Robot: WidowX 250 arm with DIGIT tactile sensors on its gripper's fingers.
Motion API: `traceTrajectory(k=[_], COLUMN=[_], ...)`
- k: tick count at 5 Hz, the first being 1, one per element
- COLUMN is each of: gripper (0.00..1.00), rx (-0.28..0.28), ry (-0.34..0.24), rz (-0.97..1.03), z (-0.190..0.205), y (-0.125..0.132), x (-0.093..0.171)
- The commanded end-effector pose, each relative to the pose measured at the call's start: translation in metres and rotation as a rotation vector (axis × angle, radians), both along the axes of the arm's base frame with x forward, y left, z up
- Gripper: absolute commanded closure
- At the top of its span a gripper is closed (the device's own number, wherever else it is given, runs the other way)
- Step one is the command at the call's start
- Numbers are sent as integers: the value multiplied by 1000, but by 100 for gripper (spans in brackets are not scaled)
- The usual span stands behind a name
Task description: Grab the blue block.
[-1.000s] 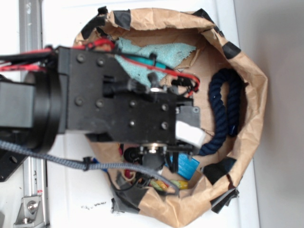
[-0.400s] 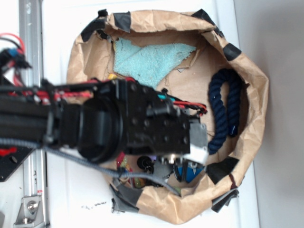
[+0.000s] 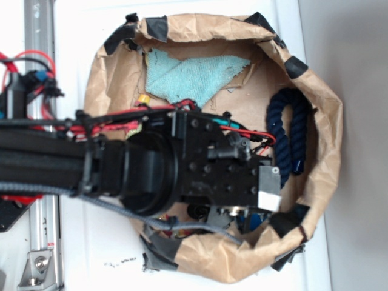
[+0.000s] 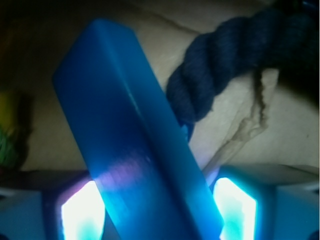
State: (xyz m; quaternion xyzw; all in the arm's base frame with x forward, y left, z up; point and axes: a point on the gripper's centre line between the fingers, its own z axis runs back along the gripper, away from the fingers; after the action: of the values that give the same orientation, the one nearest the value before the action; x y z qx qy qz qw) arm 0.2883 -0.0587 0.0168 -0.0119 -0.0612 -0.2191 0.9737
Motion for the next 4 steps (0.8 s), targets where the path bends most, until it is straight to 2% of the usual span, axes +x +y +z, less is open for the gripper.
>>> traceTrajectory(k=[1, 2, 3, 4], gripper=[100, 100, 100, 100], rx=[35, 9, -17, -22], ry=[-145, -207, -208, -134], rz=[199, 296, 413, 430], z=[32, 74, 109, 130], y=[31, 56, 87, 94], x=[18, -1, -26, -37])
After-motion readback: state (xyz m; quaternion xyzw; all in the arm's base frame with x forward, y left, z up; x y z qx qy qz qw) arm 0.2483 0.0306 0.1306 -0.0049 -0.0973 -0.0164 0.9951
